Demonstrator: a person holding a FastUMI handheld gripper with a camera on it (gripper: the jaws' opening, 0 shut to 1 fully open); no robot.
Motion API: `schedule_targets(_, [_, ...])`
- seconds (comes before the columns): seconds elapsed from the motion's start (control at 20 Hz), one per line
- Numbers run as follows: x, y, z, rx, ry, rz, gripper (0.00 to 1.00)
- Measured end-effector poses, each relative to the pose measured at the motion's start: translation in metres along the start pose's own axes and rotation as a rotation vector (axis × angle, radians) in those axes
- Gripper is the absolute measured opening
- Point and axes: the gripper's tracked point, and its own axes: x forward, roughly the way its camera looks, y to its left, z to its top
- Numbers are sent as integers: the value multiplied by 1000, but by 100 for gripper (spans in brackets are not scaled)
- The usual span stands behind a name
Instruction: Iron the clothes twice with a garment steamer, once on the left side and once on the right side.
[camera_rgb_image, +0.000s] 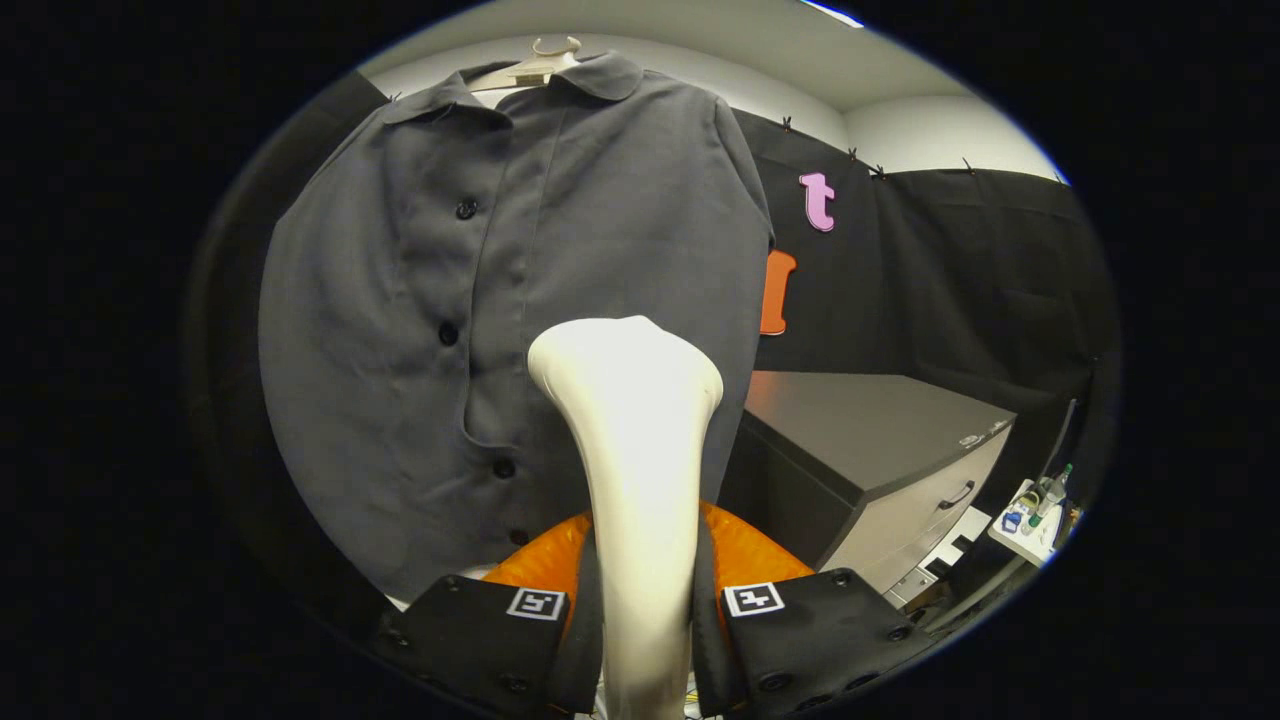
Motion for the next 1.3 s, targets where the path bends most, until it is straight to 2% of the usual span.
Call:
schedule_targets(0.45, [-7, -2, -56, -13, 94, 1, 44])
schedule_targets(0.8, [-9, -6, -74, -12, 134, -8, 44])
schedule_targets(1.05, [-25, -10, -25, -5, 33, -10, 44])
schedule_targets(1.3, [-50, 5, 44, -3, -88, 41, 44])
